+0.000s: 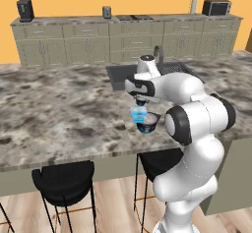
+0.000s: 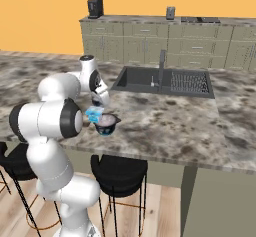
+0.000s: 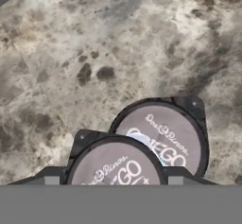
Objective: Stack the yogurt containers by placing the smaller containers on top of the larger containers.
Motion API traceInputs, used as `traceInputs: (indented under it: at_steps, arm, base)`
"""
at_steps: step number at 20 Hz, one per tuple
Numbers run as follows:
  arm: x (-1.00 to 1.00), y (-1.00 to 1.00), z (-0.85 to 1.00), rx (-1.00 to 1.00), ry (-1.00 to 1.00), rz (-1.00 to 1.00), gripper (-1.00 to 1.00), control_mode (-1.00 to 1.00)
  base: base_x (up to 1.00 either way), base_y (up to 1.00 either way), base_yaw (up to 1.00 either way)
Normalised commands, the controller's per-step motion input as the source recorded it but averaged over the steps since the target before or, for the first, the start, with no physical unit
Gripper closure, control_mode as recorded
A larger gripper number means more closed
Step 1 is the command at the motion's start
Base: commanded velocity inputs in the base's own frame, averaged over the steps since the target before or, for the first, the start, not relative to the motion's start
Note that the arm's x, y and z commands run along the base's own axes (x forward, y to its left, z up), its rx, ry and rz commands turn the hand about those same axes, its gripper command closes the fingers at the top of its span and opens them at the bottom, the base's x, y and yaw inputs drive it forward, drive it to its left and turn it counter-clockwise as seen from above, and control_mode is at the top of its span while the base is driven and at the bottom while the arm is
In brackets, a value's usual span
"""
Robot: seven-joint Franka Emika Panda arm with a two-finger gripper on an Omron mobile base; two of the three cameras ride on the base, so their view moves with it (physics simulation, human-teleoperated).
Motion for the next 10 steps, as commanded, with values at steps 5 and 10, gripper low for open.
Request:
traceInputs:
  at_steps: [5,10]
  arm:
    - [-0.21,0.0,0.22,0.12,0.01,-0.06,1.0,-1.0]
    - [-0.39,0.0,0.01,0.03,0.0,-0.05,1.0,-1.0]
  base:
    - [0.0,0.0,0.0]
    - [0.0,0.0,0.0]
